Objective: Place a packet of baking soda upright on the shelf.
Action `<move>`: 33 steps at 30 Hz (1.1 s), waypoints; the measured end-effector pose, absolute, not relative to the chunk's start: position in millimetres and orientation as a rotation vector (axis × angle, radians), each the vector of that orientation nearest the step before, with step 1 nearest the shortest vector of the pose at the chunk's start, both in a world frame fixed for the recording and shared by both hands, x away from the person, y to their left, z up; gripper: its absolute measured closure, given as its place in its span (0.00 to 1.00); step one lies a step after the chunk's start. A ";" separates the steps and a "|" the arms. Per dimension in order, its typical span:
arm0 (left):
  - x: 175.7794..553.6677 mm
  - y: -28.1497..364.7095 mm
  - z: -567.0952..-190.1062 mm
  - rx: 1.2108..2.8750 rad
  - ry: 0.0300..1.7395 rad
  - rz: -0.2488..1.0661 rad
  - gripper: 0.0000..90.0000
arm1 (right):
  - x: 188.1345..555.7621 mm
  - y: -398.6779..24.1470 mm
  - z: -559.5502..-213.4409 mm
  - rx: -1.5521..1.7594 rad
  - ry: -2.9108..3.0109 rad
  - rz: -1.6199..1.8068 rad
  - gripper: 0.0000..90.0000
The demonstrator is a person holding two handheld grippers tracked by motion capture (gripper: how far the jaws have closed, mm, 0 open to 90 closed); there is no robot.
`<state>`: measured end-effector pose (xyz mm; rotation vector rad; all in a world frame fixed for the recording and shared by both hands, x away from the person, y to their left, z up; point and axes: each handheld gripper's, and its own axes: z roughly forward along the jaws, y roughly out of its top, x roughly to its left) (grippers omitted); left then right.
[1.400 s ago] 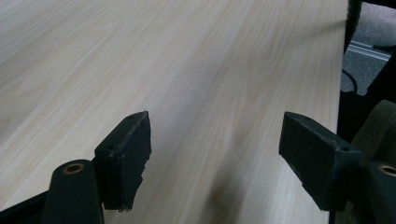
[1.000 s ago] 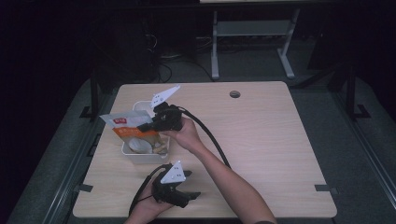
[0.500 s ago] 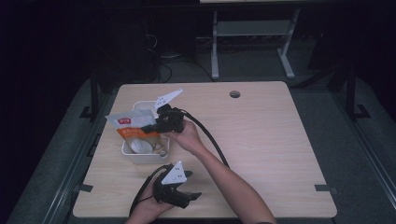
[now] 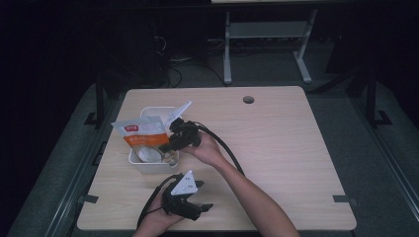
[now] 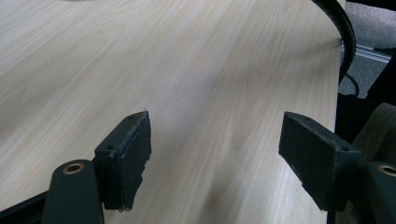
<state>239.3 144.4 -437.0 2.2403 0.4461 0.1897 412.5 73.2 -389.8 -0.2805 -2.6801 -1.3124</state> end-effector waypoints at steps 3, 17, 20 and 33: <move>239.3 144.0 -437.0 2.244 0.445 0.189 0.28 | 410.6 72.4 -396.8 -0.261 -2.682 -1.281 0.89; 239.3 142.1 -437.2 2.241 0.444 0.187 0.28 | 407.1 69.4 -410.2 -0.258 -2.735 -1.241 0.98; 239.2 141.6 -437.3 2.243 0.443 0.186 0.28 | 405.5 68.2 -413.4 -0.263 -2.742 -1.250 0.99; 239.7 143.3 -436.8 2.240 0.444 0.187 0.28 | 402.9 59.4 -402.1 -0.264 -2.765 -1.324 0.96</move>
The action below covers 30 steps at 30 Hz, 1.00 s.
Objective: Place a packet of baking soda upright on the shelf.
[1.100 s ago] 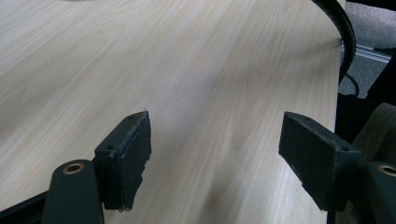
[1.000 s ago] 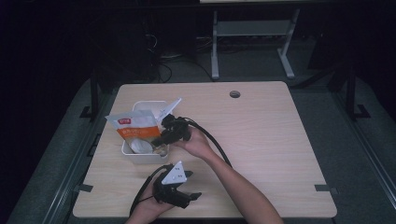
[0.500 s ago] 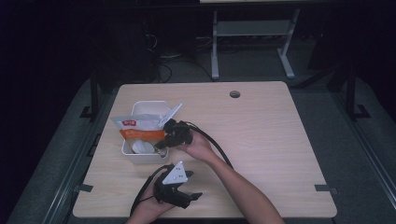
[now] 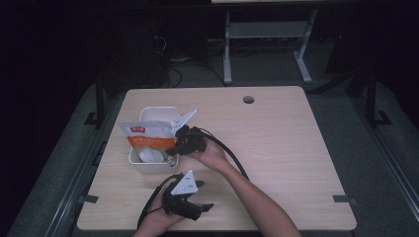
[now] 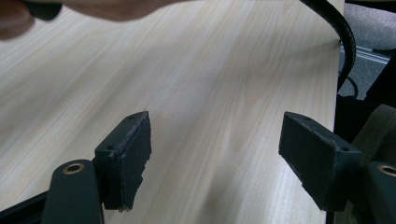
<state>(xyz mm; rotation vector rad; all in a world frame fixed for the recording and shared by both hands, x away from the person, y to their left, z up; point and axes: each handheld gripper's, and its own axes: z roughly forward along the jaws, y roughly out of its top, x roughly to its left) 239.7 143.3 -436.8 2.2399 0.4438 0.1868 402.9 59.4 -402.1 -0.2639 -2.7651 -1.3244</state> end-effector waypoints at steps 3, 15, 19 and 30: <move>238.7 142.5 -436.4 2.240 0.441 0.189 0.28 | 402.2 60.0 -404.6 -0.254 -2.761 -1.304 1.00; 238.3 139.7 -437.5 2.248 0.429 0.185 0.28 | 405.9 52.8 -397.1 -0.318 -2.713 -1.372 0.85; 239.5 140.6 -437.7 2.246 0.436 0.182 0.28 | 410.4 45.8 -388.3 -0.343 -2.666 -1.437 0.90; 240.3 139.0 -438.3 2.247 0.434 0.182 0.28 | 417.1 42.4 -388.4 -0.402 -2.637 -1.417 0.96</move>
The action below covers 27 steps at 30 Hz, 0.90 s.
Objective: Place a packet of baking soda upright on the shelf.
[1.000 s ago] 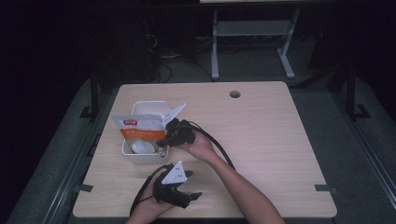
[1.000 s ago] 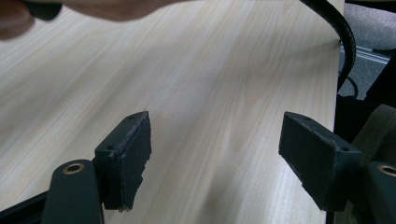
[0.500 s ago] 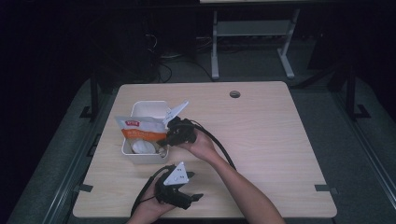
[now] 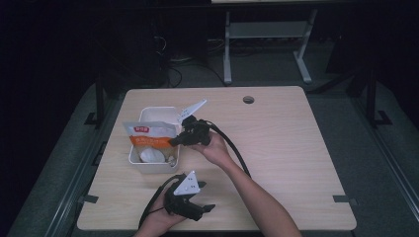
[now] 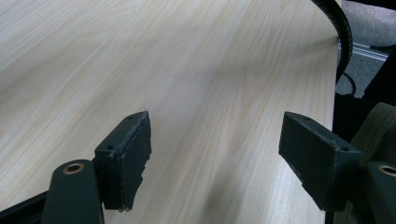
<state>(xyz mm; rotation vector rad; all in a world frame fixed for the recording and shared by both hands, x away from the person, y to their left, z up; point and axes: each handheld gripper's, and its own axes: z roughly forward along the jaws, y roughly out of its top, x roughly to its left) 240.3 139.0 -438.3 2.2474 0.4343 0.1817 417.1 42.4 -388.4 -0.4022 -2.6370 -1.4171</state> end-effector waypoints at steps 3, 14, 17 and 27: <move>241.5 139.8 -438.0 2.246 0.441 0.185 0.28 | 414.9 40.1 -385.1 -0.393 -2.635 -1.423 0.85; 245.4 138.7 -438.8 2.249 0.455 0.192 0.28 | 411.3 16.2 -376.3 -0.425 -2.633 -1.447 0.74; 246.9 138.7 -439.0 2.250 0.457 0.196 0.27 | 409.5 4.5 -373.5 -0.437 -2.635 -1.455 0.72; 250.7 140.4 -439.1 2.243 0.480 0.206 0.27 | 404.7 -24.8 -368.8 -0.486 -2.648 -1.472 0.68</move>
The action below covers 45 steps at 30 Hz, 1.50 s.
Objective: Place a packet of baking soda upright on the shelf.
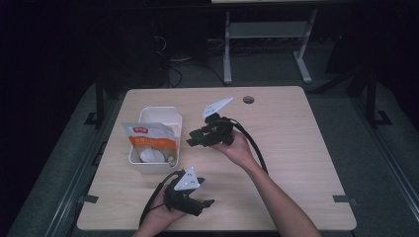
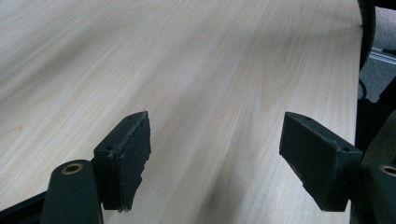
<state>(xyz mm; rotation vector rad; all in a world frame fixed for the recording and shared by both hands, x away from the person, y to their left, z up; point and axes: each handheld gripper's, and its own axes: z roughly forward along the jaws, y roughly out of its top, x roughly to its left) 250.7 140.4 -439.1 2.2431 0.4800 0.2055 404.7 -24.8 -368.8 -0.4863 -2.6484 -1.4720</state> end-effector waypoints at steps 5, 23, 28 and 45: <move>253.1 141.2 -439.1 2.243 0.489 0.208 0.27 | 404.1 -39.5 -366.8 -0.510 -2.649 -1.473 0.66; 255.2 142.2 -439.6 2.237 0.495 0.214 0.27 | 400.5 -79.6 -358.5 -0.586 -2.651 -1.498 0.53; 255.7 142.2 -439.4 2.237 0.493 0.216 0.27 | 398.7 -91.1 -358.3 -0.612 -2.658 -1.496 0.51; 257.9 143.6 -439.3 2.235 0.506 0.222 0.27 | 392.6 -125.5 -355.2 -0.677 -2.664 -1.489 0.46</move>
